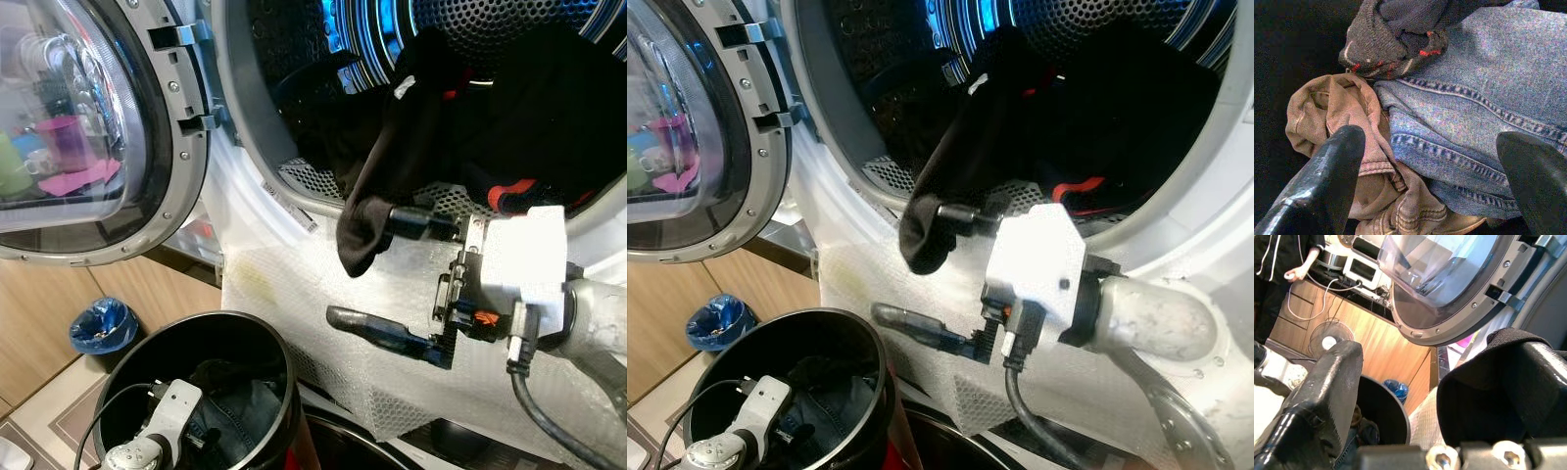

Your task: Clothes washing

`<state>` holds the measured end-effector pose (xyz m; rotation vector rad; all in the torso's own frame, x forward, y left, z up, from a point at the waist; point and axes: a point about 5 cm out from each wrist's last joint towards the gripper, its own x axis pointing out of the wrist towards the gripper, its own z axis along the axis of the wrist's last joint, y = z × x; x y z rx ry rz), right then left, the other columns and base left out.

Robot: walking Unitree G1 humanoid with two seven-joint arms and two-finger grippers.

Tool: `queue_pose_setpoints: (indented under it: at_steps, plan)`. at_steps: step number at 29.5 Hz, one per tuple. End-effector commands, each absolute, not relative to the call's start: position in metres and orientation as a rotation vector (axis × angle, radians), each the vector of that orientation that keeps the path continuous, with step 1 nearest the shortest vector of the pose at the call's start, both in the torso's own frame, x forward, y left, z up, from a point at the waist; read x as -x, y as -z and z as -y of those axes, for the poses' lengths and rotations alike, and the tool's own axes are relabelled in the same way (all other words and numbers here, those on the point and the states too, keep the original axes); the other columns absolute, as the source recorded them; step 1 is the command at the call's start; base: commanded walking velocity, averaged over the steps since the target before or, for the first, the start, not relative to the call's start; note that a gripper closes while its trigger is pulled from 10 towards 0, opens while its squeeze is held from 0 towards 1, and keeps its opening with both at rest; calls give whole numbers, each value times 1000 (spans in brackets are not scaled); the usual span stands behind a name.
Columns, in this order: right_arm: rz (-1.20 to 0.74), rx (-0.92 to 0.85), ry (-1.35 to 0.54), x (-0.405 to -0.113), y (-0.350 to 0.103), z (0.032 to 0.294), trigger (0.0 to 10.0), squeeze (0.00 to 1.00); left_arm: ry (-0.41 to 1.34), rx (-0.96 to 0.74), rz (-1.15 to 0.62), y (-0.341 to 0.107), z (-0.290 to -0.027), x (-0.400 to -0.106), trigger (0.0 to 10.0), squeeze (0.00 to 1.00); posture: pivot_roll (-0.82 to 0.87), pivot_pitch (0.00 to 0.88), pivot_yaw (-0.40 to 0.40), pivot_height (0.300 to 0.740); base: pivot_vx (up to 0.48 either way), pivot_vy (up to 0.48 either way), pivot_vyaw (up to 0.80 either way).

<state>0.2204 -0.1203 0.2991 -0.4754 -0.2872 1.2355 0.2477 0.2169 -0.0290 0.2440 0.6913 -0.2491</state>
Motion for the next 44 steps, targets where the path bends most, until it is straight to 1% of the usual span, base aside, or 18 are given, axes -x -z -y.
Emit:
queue_pose_setpoints:
  at_steps: [1, 2, 3, 5, 6, 10, 15, 17, 21, 25, 29, 31, 33, 36, 38, 39, 40, 44]
  plan:
    - [299, 506, -1234, -219, -302, 119, 10000, 0, 288, -177, -887, 67, -196, -204, 10000, 0, -37, 74, -43, 740, 0, 0, 0]
    - [320, 516, -1183, -225, -305, 120, 10000, 0, 287, -178, -887, 67, -196, -204, 10000, 0, -37, 74, -43, 740, 0, 0, 0]
    - [357, 531, -1071, -237, -313, 122, 10000, 0, 286, -178, -887, 67, -196, -204, 10000, 0, -37, 74, -43, 740, 0, 0, 0]
    - [364, 545, -951, -251, -320, 128, 10000, 0, 286, -177, -887, 67, -196, -203, 10000, 0, -37, 74, -43, 740, 0, 0, 0]
    - [355, 597, -882, -258, -322, 134, 10000, 0, 286, -177, -888, 67, -196, -203, 10000, 0, -37, 74, -43, 740, 0, 0, 0]
    - [326, 638, -795, -265, -321, 145, 10000, 0, 288, -177, -888, 67, -196, -203, 10000, 0, -41, 69, -43, 740, 0, 0, 0]
    - [327, 622, -808, -263, -318, 148, 10000, 0, 291, -179, -889, 67, -196, -203, 10000, 0, -42, 68, -43, 740, 0, 0, 0]
    - [351, 597, -776, -267, -322, 147, 10000, 0, 294, -181, -890, 67, -196, -203, 10000, 0, -44, 66, -41, 740, 0, 0, 0]
    - [372, 592, -787, -272, -325, 132, 10000, 0, 295, -183, -889, 67, -195, -204, 10000, 0, -43, 65, -40, 740, 0, 0, 0]
    - [404, 584, -802, -283, -333, 107, 10000, 0, 294, -182, -884, 66, -193, -205, 10000, 0, -38, 65, -43, 740, 0, 0, 0]
    - [378, 570, -749, -295, -341, 101, 10000, 0, 293, -182, -883, 66, -193, -206, 10000, 0, -39, 65, -42, 740, 0, 0, 0]
    - [355, 574, -727, -299, -341, 100, 10000, 0, 295, -183, -882, 66, -193, -206, 10000, 0, -39, 65, -42, 740, 0, 0, 0]
    - [296, 635, -692, -307, -338, 99, 10000, 0, 297, -189, -882, 66, -193, -207, 10000, 0, -41, 63, -44, 740, 0, 0, 0]
    - [272, 639, -670, -310, -337, 100, 10000, 0, 297, -191, -883, 66, -192, -207, 10000, 0, -39, 62, -44, 740, 0, 0, 0]
    - [244, 728, -623, -317, -334, 102, 10000, 0, 297, -193, -878, 64, -192, -210, 10000, 0, -38, 61, -45, 740, 0, 0, 0]
    - [215, 801, -546, -327, -333, 107, 10000, 0, 299, -200, -872, 63, -192, -213, 10000, 0, -38, 61, -45, 740, 0, 0, 0]
    - [208, 803, -485, -333, -336, 110, 10000, 0, 298, -202, -869, 62, -192, -214, 10000, 0, -40, 60, -45, 740, 0, 0, 0]
    - [205, 781, -445, -338, -341, 111, 10000, 0, 294, -202, -868, 61, -192, -215, 10000, 0, -39, 59, -46, 740, 0, 0, 0]
